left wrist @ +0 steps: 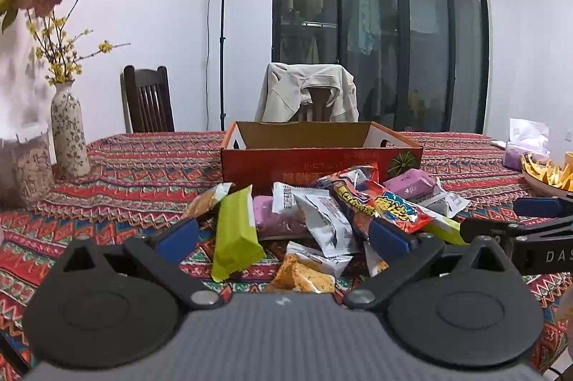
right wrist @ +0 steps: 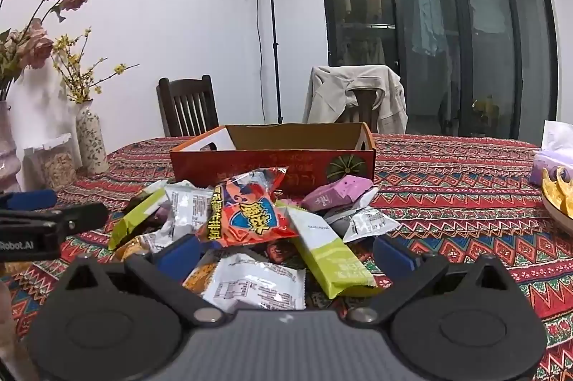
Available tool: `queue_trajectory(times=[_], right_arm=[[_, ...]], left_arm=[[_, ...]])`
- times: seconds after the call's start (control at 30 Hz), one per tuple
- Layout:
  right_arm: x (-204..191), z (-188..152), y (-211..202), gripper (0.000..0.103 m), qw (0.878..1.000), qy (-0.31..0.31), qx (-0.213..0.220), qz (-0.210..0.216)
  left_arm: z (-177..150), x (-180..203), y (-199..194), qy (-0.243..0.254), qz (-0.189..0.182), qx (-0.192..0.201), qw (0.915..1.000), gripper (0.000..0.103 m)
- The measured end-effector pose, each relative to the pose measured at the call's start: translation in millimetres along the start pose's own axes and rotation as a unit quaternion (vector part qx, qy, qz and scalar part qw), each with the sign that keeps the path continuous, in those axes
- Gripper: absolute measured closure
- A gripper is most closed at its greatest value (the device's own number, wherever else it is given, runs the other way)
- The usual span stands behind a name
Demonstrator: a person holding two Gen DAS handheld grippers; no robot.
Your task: Organize snacks
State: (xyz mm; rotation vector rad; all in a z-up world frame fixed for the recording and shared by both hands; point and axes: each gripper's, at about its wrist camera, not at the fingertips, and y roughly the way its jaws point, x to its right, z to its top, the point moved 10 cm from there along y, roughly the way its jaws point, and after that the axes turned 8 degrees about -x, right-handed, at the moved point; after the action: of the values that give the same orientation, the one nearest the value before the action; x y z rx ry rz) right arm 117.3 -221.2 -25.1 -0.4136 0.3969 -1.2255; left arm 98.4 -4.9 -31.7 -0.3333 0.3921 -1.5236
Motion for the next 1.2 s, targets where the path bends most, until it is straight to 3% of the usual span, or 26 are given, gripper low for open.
queue_trajectory(times=[0.43, 1.2], right_arm=[[-1, -2, 7, 0.000, 1.000, 0.003, -0.010, 0.008], [0, -6, 10, 0.000, 1.000, 0.004, -0.012, 0.005]], left_arm=[[-13, 0, 18, -0.023, -0.034, -0.012, 0.9991, 0.000], [-17, -5, 20, -0.030, -0.030, -0.018, 0.9989, 0.000]])
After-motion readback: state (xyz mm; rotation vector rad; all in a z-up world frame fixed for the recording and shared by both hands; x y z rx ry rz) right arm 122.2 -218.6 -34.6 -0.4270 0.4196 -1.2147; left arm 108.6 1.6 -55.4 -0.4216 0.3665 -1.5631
